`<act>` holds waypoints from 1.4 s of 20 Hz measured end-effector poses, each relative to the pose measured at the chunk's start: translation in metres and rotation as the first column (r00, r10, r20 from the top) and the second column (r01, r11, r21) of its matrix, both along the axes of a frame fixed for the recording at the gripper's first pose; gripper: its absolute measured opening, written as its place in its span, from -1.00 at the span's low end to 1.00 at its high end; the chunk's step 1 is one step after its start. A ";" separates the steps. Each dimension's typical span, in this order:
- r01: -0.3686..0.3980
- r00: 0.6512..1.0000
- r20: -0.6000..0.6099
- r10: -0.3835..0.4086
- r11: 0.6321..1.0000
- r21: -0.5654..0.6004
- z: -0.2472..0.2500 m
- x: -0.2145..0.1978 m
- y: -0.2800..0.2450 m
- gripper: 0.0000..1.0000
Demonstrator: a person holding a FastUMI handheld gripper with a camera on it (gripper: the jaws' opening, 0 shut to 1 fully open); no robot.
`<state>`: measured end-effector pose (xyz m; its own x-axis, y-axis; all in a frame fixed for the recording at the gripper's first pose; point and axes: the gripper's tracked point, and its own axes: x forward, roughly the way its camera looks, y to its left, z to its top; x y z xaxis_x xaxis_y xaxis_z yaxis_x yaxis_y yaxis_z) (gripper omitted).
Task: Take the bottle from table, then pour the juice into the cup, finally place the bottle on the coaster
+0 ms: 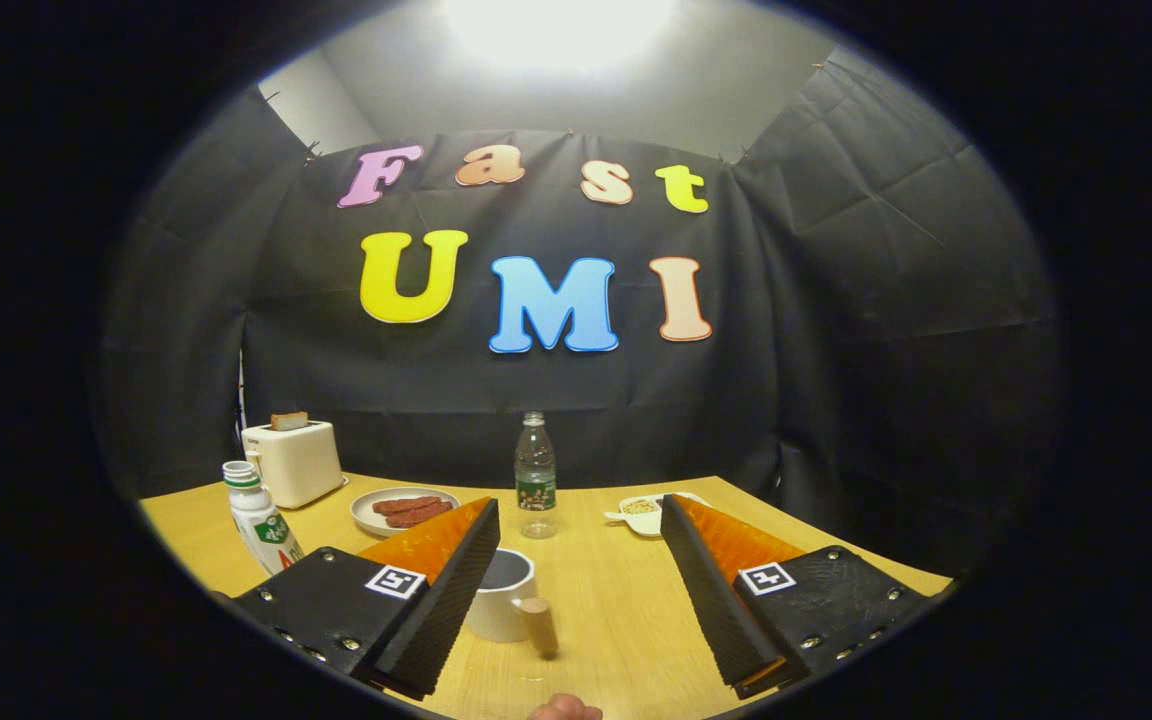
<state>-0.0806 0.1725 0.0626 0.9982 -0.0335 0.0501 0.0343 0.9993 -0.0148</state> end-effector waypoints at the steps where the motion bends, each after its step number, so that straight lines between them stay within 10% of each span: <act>1: -0.011 1.000 -0.003 0.011 1.000 0.003 -0.002 -0.003 0.013 0.96; 28: -0.342 0.938 -0.076 0.337 0.938 -0.059 -0.086 0.009 0.251 0.96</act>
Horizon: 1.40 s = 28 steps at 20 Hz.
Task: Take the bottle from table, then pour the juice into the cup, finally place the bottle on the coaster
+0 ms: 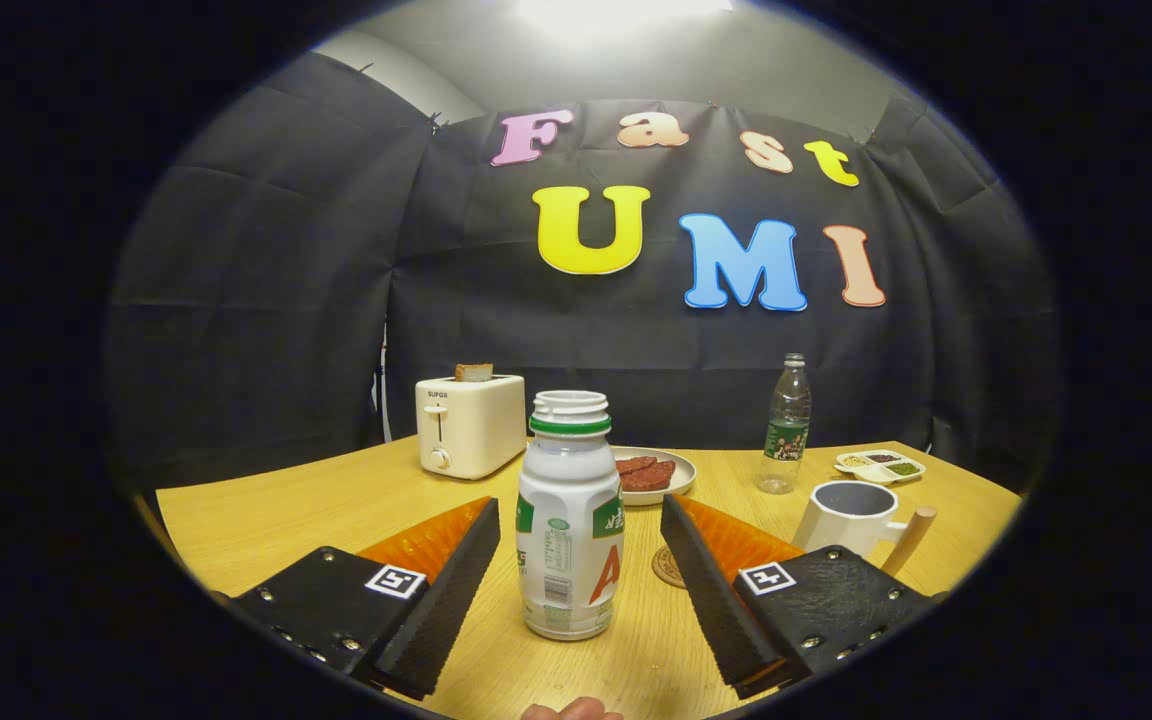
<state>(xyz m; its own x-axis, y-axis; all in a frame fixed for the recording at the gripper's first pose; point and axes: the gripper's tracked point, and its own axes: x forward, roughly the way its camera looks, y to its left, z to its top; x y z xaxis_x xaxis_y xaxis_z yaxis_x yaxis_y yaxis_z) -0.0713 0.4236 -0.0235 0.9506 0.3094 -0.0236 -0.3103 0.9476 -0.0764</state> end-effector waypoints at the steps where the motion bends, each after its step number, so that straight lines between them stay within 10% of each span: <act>1: 0.006 1.000 0.004 -0.005 1.000 -0.013 -0.002 0.003 0.000 0.97; 12: 0.035 0.999 -0.017 -0.035 0.999 -0.014 -0.008 0.033 0.006 0.96; 15: 0.019 1.000 -0.016 -0.019 1.000 0.000 -0.007 0.032 0.008 0.42; 28: 0.182 0.982 -0.068 -0.175 0.978 0.101 0.026 0.017 -0.030 0.31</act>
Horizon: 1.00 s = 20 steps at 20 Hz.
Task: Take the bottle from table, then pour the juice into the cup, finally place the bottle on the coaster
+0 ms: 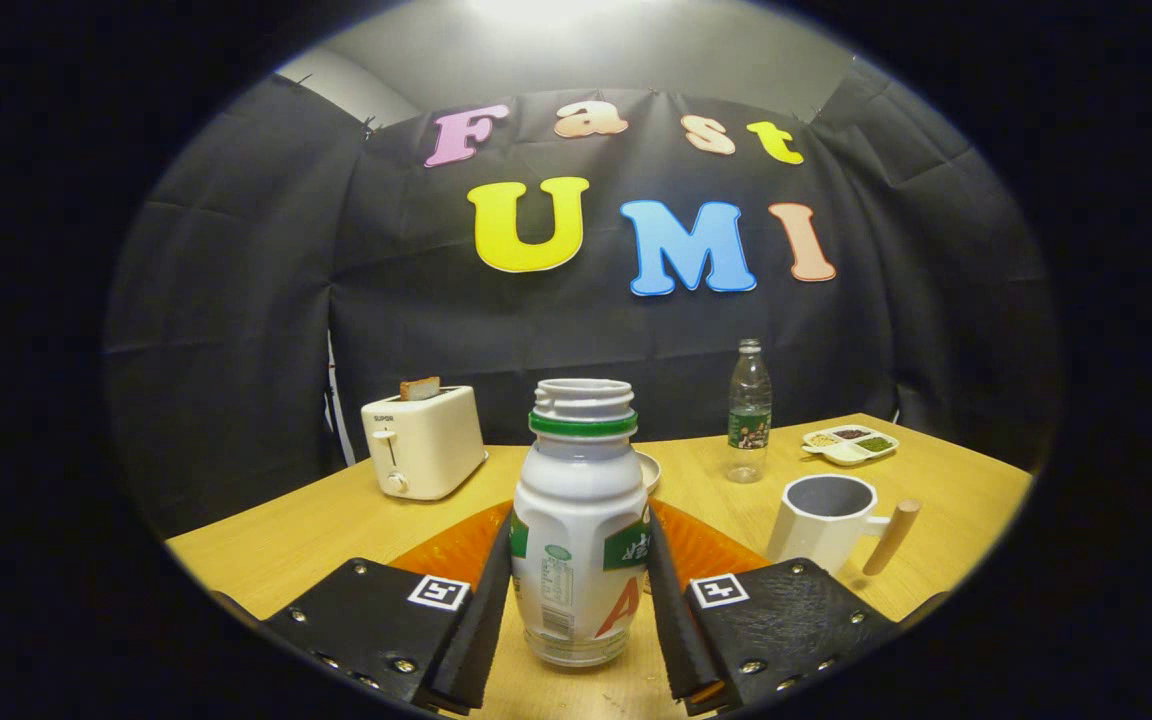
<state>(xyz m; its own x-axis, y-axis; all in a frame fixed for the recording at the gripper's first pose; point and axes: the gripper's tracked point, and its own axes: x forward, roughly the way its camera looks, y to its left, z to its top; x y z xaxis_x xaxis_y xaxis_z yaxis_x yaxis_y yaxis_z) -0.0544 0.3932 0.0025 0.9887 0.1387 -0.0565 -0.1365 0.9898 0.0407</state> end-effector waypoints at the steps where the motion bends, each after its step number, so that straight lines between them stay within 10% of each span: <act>1: 0.010 1.000 0.003 -0.010 1.000 0.005 0.003 -0.001 -0.004 0.31; 20: 0.088 0.992 -0.120 -0.042 0.906 0.414 0.014 0.031 -0.044 0.31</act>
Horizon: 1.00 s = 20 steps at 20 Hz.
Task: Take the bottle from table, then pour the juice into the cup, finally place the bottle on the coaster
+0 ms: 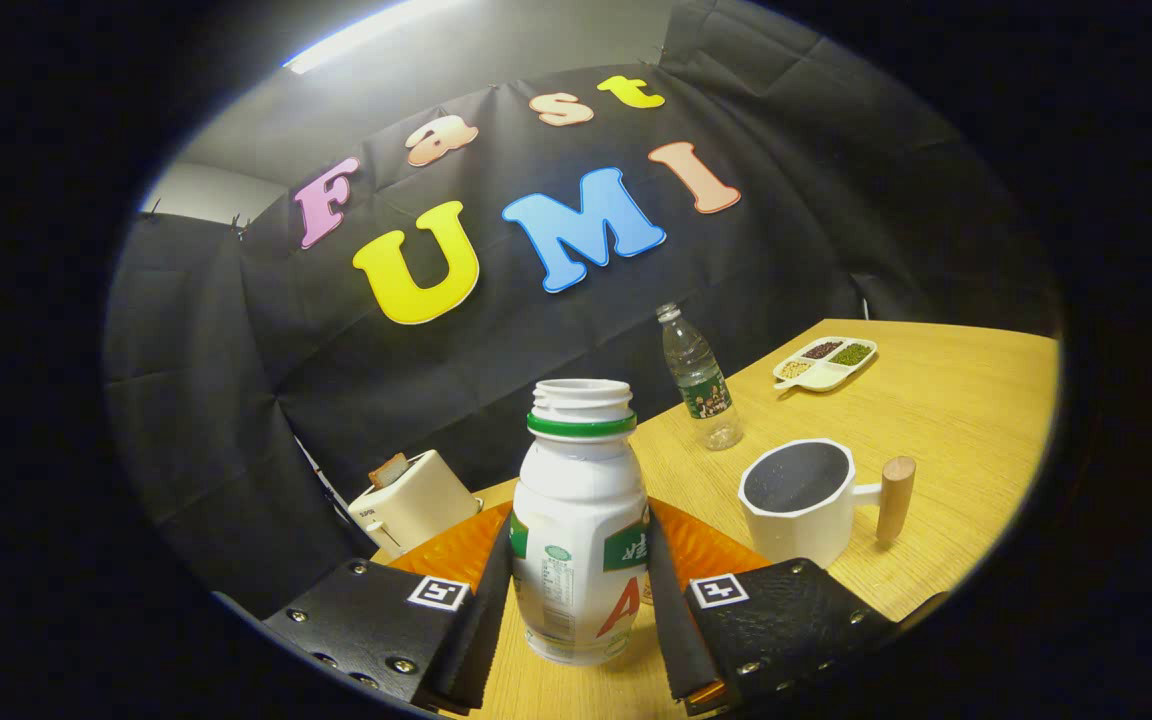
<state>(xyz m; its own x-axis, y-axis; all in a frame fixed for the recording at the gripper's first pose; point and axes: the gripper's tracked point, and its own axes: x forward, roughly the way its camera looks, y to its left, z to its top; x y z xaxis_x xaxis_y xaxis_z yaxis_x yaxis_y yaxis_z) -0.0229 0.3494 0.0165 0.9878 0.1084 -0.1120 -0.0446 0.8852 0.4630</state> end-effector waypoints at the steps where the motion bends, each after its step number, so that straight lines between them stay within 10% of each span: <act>1: -0.001 1.000 -0.006 0.001 1.000 0.026 -0.001 0.001 0.000 0.31; 20: 0.001 0.999 -0.048 0.024 0.886 0.464 -0.014 0.017 -0.010 0.31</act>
<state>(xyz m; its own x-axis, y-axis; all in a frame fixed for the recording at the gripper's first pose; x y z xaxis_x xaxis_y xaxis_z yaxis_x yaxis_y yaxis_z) -0.0059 0.3392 0.0022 0.9805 0.1714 -0.0961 -0.0189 0.5689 0.8222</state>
